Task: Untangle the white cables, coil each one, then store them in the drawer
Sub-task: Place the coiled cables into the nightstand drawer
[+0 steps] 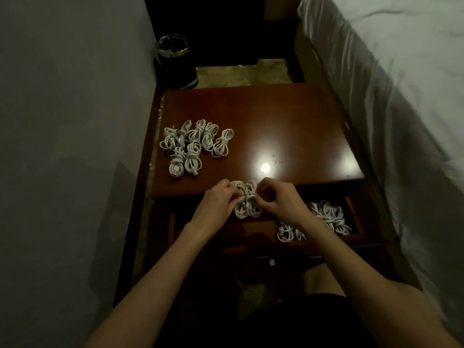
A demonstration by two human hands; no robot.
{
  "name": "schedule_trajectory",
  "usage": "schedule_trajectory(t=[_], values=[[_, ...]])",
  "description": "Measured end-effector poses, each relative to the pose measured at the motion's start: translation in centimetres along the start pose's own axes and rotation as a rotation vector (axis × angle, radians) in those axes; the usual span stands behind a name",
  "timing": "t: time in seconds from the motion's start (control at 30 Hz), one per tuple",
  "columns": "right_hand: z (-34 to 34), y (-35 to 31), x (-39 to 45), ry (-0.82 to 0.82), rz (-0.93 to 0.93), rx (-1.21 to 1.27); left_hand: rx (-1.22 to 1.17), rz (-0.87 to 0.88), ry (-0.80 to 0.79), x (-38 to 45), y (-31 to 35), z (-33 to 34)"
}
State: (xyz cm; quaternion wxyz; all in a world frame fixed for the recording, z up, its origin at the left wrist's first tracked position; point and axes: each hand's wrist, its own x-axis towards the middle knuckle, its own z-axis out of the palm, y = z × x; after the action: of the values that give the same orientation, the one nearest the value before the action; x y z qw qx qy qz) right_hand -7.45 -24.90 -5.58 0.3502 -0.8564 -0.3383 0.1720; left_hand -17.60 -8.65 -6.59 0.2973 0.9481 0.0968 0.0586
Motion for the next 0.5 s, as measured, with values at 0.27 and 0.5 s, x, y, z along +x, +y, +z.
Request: schedule_trajectory(t=[0.27, 0.5], values=[[2.4, 4.0, -2.3, -0.121, 0.041, -0.357, 0.059, -0.159, -0.245, -1.1, 0.7, 5.8], [2.2, 6.3, -3.0, -0.191, 0.139, -0.538, 0.037, -0.187, -0.242, -0.6, 2.8, 9.1]])
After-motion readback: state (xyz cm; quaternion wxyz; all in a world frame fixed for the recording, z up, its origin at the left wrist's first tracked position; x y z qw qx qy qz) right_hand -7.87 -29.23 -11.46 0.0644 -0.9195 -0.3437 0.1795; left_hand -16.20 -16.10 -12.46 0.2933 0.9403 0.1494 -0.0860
